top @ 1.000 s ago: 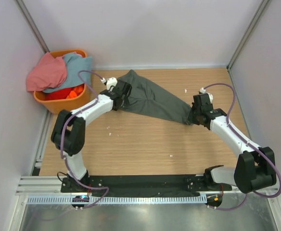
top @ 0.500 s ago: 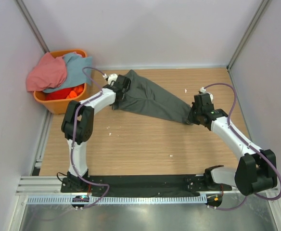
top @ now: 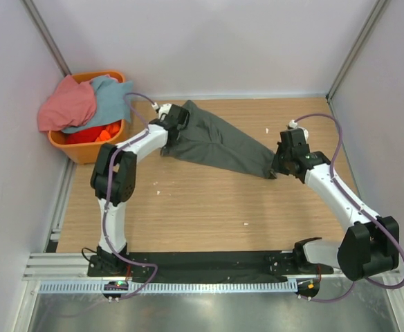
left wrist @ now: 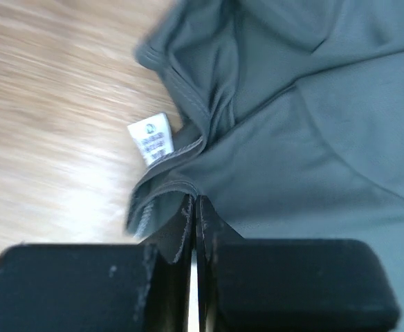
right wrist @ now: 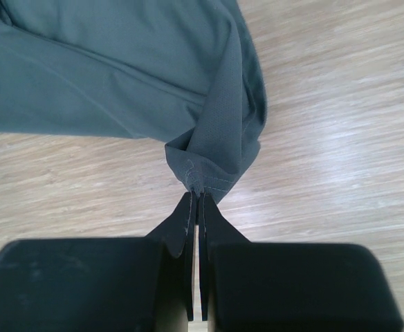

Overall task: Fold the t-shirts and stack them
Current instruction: Flatten the tshirt out

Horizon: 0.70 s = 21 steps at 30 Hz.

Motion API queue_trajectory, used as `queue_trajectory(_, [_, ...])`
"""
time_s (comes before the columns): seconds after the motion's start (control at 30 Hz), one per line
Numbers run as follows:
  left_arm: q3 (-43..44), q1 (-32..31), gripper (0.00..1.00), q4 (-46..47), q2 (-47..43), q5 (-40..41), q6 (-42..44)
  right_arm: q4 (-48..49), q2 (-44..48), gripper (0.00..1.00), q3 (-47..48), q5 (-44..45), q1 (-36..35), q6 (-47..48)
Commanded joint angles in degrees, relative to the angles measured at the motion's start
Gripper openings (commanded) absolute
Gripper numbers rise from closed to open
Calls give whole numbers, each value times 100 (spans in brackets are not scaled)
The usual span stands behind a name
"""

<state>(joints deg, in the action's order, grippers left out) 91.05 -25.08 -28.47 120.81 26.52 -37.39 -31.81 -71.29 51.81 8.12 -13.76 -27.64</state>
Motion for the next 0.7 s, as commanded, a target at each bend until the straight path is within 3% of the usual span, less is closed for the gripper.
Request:
queue_trajectory(0.0, [203,21,0,-150,-1269,318,345,-290,114,1,775,391,-30,206])
queue_trajectory(0.17, [116,12,0,-624,-2737,433,610,-799,413,1,1646,840,-30,312])
queue_trajectory(0.27, [-682,-14,0,-669,-3764,354,435,-984,721,1,1771,1042,-30,294])
queue_trajectory(0.37, [-1947,-41,17,-756,-4816,222,101,-994,1185,1,1361,1253,-30,198])
queue_trajectory(0.4, [-2603,-49,46,-852,-5057,178,-152,-967,1300,1,1193,1332,-30,145])
queue_trajectory(0.5, [-3686,-102,78,-1151,-5986,-42,-592,-870,1644,1,665,1630,-30,-22])
queue_trajectory(0.67, [-4147,-111,85,-1670,-6798,-87,-753,-801,1785,1,427,2001,-21,-215])
